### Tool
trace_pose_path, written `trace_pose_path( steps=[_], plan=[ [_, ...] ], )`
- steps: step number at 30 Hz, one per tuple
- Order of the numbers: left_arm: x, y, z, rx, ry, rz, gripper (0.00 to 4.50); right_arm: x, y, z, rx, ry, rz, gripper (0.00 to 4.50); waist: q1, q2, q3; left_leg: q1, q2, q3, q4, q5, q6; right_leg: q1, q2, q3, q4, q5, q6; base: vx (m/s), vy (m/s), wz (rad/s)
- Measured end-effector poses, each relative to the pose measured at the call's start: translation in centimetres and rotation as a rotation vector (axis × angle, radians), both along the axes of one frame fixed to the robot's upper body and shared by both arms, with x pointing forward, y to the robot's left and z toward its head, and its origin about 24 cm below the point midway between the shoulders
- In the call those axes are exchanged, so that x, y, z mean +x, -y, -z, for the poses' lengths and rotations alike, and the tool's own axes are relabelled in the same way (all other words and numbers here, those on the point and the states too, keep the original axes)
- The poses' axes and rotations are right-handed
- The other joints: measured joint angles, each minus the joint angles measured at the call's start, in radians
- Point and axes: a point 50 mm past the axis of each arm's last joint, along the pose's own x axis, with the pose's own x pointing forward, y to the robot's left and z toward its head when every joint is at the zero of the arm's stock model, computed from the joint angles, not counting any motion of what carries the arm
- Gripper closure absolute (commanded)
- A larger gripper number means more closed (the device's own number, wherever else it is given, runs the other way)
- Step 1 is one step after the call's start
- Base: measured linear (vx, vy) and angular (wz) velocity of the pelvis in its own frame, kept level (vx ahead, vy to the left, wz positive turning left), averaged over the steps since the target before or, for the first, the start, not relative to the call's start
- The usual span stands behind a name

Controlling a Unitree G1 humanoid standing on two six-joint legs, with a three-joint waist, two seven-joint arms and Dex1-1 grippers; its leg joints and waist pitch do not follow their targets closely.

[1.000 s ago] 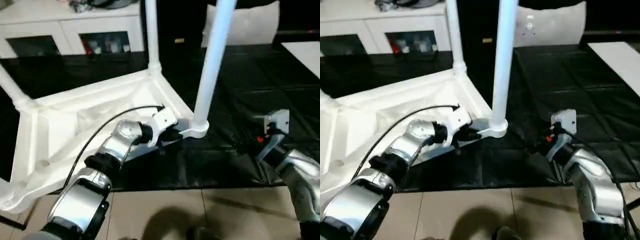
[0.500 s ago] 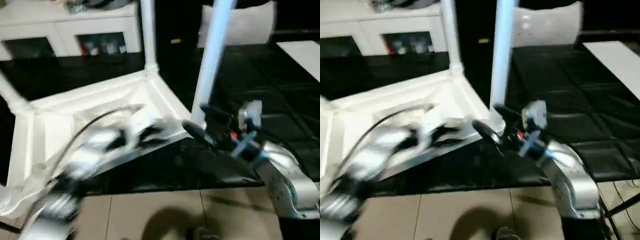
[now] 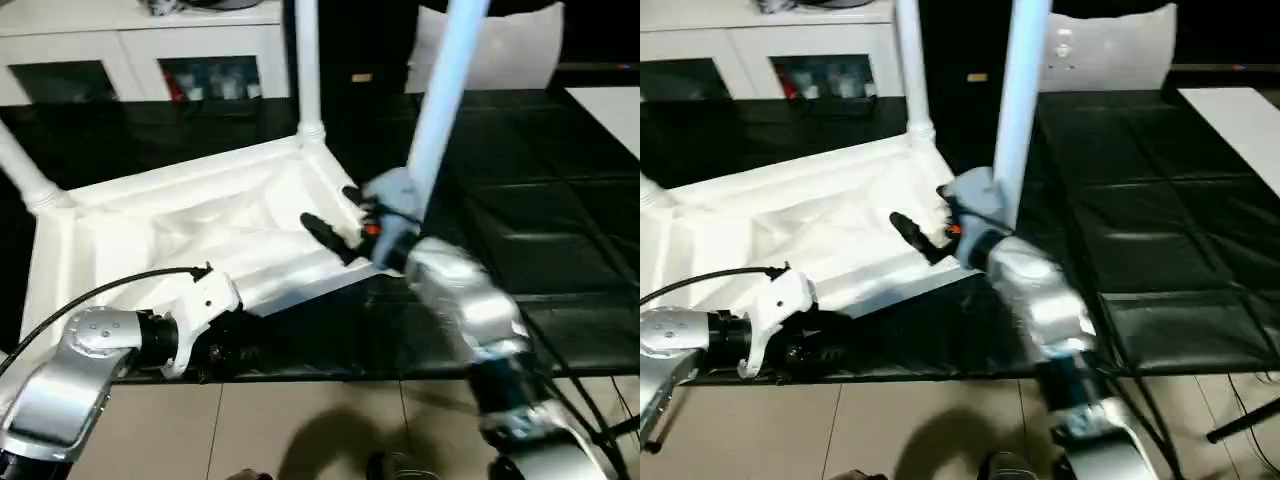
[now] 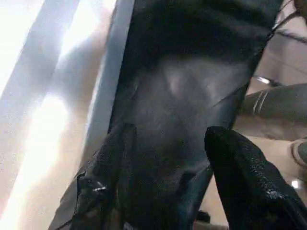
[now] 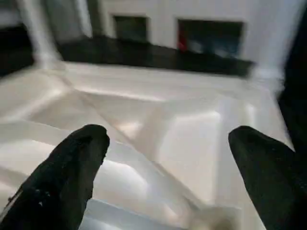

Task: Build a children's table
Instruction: Rotate leg to tighten, then rotate table base

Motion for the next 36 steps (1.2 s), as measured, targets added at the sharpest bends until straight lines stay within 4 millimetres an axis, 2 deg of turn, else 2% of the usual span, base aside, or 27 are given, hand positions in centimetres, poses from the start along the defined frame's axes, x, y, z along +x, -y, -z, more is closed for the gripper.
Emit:
trace_pose_path(
  steps=[4, 12, 15, 20, 25, 28, 33, 36],
  plan=[
    [0.2, -0.5, 0.4, 0.113, 0.023, -0.035, 1.92, 1.7, 0.6, 0.8, -0.073, 0.011, 0.215, 0.00, -0.002, -0.001, 0.001, 0.000, 0.000, 0.001, 0.000, 0.000, 0.000, 0.000, 0.000, 0.002, 0.000, 0.000, 0.000, 0.000, 0.000, 0.00],
    [1.4, -0.8, 0.7, 0.217, 0.101, -0.091, 1.92, 2.7, 3.5, 1.1, -0.121, 0.061, 0.427, 0.00, 0.024, -0.001, 0.001, 0.000, 0.000, 0.002, 0.000, 0.001, -0.001, 0.000, 0.000, 0.002, 0.004, -0.001, 0.001, 0.000, 0.000, 0.00],
    [2.2, -1.1, 0.4, 0.239, 0.141, -0.127, 1.92, 3.0, 5.5, 1.3, -0.151, 0.071, 0.485, 0.00, 0.032, 0.000, 0.002, 0.000, 0.000, 0.002, 0.000, 0.001, -0.001, 0.001, -0.001, 0.004, 0.006, -0.001, 0.001, 0.000, 0.000, 0.00],
    [3.1, -0.8, 0.7, 0.234, 0.180, -0.190, 1.92, 3.5, 11.0, 1.3, -0.212, 0.083, 0.633, 0.00, 0.050, 0.004, 0.003, 0.000, 0.000, 0.003, 0.002, 0.001, -0.001, 0.003, -0.001, 0.005, 0.007, -0.001, 0.001, 0.000, 0.000, 0.00],
    [3.3, -0.2, 1.0, 0.200, 0.204, -0.210, 1.92, 3.7, 15.4, 0.1, -0.244, 0.111, 0.759, 0.00, 0.043, 0.006, 0.004, 0.001, 0.000, 0.003, 0.002, 0.001, -0.001, 0.001, -0.001, 0.005, 0.011, -0.003, -0.001, 0.000, 0.000, 0.00],
    [3.4, 0.7, 0.9, 0.118, 0.220, -0.222, 1.92, 3.6, 17.6, -0.1, -0.284, 0.112, 0.804, 0.00, 0.045, 0.008, 0.004, -0.001, 0.000, 0.003, 0.002, 0.001, 0.000, 0.000, -0.001, 0.004, 0.012, -0.004, -0.002, 0.000, 0.000, 0.00],
    [2.8, 1.1, 1.3, -0.038, 0.239, -0.271, 1.92, 3.2, 19.9, -0.5, -0.289, 0.117, 0.862, 0.00, 0.042, 0.009, 0.003, -0.003, 0.001, 0.003, 0.003, 0.001, 0.000, -0.002, -0.001, 0.004, 0.012, -0.005, -0.003, 0.000, 0.000, 0.00],
    [1.7, 0.4, 2.1, -0.105, 0.224, -0.330, 1.92, 3.1, 19.9, -0.7, -0.272, 0.137, 0.837, 0.00, 0.025, 0.010, 0.003, -0.004, 0.001, 0.003, 0.003, 0.001, 0.000, -0.002, 0.000, 0.003, 0.012, -0.007, -0.003, 0.000, 0.000, 0.00]
  ],
)
